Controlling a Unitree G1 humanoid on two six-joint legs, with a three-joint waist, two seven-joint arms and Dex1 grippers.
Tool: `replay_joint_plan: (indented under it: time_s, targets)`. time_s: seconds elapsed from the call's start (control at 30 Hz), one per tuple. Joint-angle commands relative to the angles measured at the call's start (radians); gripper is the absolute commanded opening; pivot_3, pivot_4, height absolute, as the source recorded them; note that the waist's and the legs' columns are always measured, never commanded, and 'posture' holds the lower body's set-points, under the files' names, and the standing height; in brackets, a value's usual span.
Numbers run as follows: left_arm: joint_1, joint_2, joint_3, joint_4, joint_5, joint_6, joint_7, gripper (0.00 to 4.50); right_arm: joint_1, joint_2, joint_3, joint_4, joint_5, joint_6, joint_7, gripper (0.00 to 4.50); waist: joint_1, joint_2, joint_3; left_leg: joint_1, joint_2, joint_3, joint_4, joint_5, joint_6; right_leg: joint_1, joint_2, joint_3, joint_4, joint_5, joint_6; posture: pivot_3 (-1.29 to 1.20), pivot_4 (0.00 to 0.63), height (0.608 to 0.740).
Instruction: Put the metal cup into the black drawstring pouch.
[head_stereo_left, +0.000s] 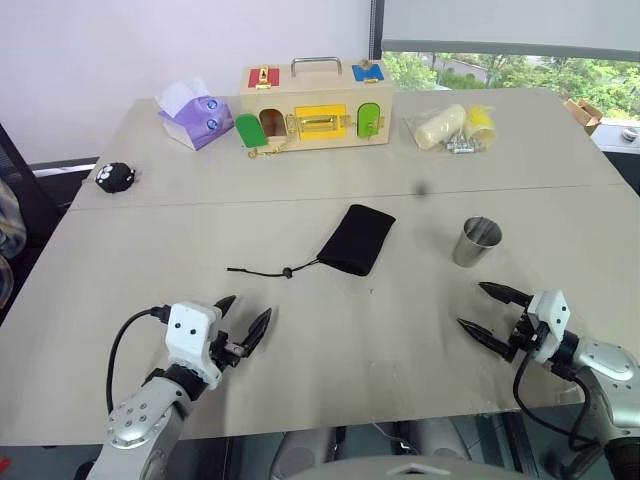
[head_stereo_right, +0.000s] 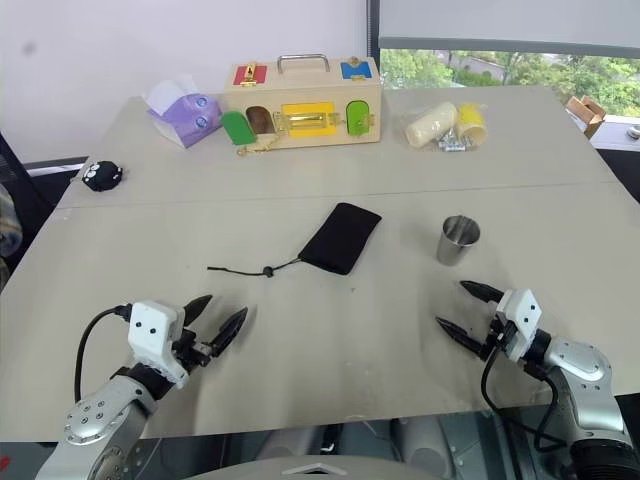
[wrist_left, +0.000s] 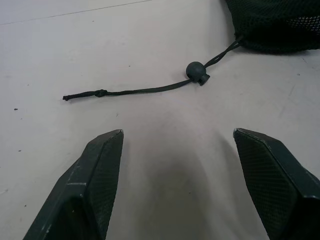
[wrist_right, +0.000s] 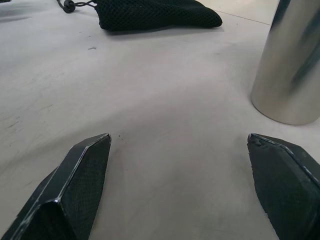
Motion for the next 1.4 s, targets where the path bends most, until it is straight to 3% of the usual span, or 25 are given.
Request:
replay_joint_plan:
  time_s: [0.03,0.67,1.0,1.17,1.4]
  targets:
    - [0.006,0.003,0.014,-0.005,0.002,-0.028,-0.009,3.65,0.0,0.006,0.007,-0.002,-0.003,-0.01,-0.002,4.42,0.0,0.0,0.0,0.0,0.0,0.0,0.0,0.0,0.0,0.0,0.0,0.0,0.0,0.0,0.0,0.0,0.15,0.74]
    - [-0.011,0.008,0.019,0.013,-0.009,-0.033,-0.024,3.65,0.018,0.014,0.013,-0.018,-0.002,-0.014,-0.012,4.42,0.0,-0.001,-0.001,0.0,0.0,0.0,0.0,0.0,0.0,0.0,0.0,0.0,0.0,0.0,0.0,0.0,0.15,0.74]
    - [-0.07,0.088,-0.035,0.039,0.019,-0.025,-0.1,3.65,0.094,0.038,0.038,-0.157,0.021,0.018,-0.041,4.42,0.002,0.0,0.0,0.0,0.0,-0.001,0.0,0.0,0.0,0.0,0.0,-0.001,0.0,0.0,0.0,0.0,0.15,0.74]
    - [-0.239,0.215,-0.154,0.125,0.12,-0.047,-0.204,3.65,0.2,0.071,0.098,-0.375,0.005,0.075,-0.127,4.42,0.008,0.002,0.0,0.0,0.0,-0.002,0.0,0.0,-0.001,-0.001,0.0,-0.002,0.001,-0.001,0.001,0.0,0.15,0.74]
    - [-0.503,0.247,-0.217,0.294,0.074,-0.066,-0.366,3.65,0.317,0.174,0.153,-0.562,-0.073,0.107,-0.329,4.42,0.0,0.002,0.0,0.0,0.0,-0.002,0.0,-0.002,-0.004,-0.002,0.0,-0.001,0.002,0.001,0.006,0.0,0.15,0.74]
